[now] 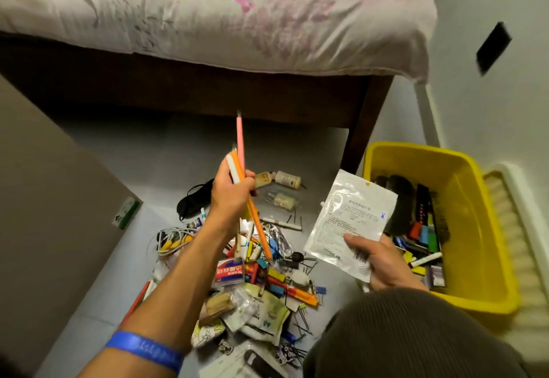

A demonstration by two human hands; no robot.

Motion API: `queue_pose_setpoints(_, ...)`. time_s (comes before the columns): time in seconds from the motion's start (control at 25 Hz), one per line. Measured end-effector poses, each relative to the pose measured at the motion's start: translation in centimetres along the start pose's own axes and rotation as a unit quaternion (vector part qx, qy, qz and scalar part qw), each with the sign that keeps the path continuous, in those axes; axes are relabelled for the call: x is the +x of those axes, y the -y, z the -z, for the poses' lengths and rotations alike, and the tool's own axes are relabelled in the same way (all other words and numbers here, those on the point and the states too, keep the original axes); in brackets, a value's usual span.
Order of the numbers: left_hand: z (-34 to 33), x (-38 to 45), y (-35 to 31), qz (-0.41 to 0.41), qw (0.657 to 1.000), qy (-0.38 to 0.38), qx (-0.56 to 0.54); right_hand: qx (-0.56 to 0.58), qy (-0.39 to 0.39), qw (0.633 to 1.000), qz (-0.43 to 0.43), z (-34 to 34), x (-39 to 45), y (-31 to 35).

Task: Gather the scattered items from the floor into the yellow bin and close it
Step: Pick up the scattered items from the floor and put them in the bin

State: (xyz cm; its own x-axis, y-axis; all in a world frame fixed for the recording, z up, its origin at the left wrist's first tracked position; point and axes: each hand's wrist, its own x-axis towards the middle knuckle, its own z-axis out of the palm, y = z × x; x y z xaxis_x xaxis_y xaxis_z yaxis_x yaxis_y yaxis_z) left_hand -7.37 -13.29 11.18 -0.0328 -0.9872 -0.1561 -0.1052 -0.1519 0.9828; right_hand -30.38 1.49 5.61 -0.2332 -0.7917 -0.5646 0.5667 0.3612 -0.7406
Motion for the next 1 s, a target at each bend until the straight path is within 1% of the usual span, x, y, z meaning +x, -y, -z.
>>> queue_pose_setpoints(0.08,-0.3,0.0,-3.5,-0.018,0.999,-0.005,-0.035,-0.016,0.002,1.0,0.008,0.2,-0.7,0.8)
queue_pose_setpoints(0.16,-0.6,-0.1,-6.8,-0.027,0.995,-0.002,-0.094,-0.041,0.011,0.999,0.011,-0.2,-1.2,1.3)
queue_pose_setpoints(0.28,-1.1,-1.1,-10.7,-0.046,0.983,0.033,-0.173,-0.065,0.025,0.997,0.019,-1.8,-1.7,1.7)
queue_pose_setpoints(0.4,-3.0,-2.2,-12.2,-0.044,0.976,0.073,-0.202,-0.048,0.003,0.998,0.027,-2.3,-1.8,2.4)
queue_pose_setpoints(0.48,-4.5,-2.7,-11.8,-0.028,0.976,0.082,-0.198,0.002,-0.04,0.999,0.029,-1.5,-1.6,2.9)
queue_pose_setpoints(0.56,-6.1,-3.2,-10.5,0.006,0.978,0.086,-0.189,0.037,-0.116,0.991,0.051,0.8,-1.2,3.5)
queue_pose_setpoints(0.64,-7.1,-3.7,-8.6,0.035,0.978,0.091,-0.183,0.026,-0.192,0.978,0.078,3.7,-0.5,4.5)
queue_pose_setpoints(0.72,-7.4,-4.1,-6.8,0.053,0.979,0.091,-0.172,-0.022,-0.25,0.964,0.087,6.3,0.2,5.7)
queue_pose_setpoints(0.76,-7.3,-4.2,-6.1,0.058,0.98,0.086,-0.168,-0.081,-0.275,0.954,0.088,7.3,0.6,6.3)
queue_pose_setpoints(0.8,-7.1,-4.2,-5.7,0.065,0.981,0.079,-0.166,-0.184,-0.299,0.933,0.085,8.0,0.9,6.8)
queue_pose_setpoints(0.84,-6.8,-4.3,-5.4,0.073,0.98,0.072,-0.168,-0.322,-0.32,0.887,0.078,8.3,1.2,7.0)
queue_pose_setpoints(0.88,-6.4,-4.3,-5.3,0.082,0.978,0.065,-0.179,-0.444,-0.331,0.828,0.092,8.1,1.4,6.9)
queue_pose_setpoints(0.92,-6.0,-4.2,-5.5,0.092,0.974,0.059,-0.198,-0.516,-0.328,0.778,0.141,7.2,1.6,6.6)
queue_pose_setpoints(0.96,-5.6,-4.1,-5.7,0.101,0.968,0.053,-0.223,-0.541,-0.303,0.759,0.2,5.4,1.7,6.0)
queue_pose_setpoints(1.0,-5.1,-4.1,-6.0,0.108,0.962,0.048,-0.248,-0.531,-0.24,0.777,0.239,2.9,1.6,5.1)
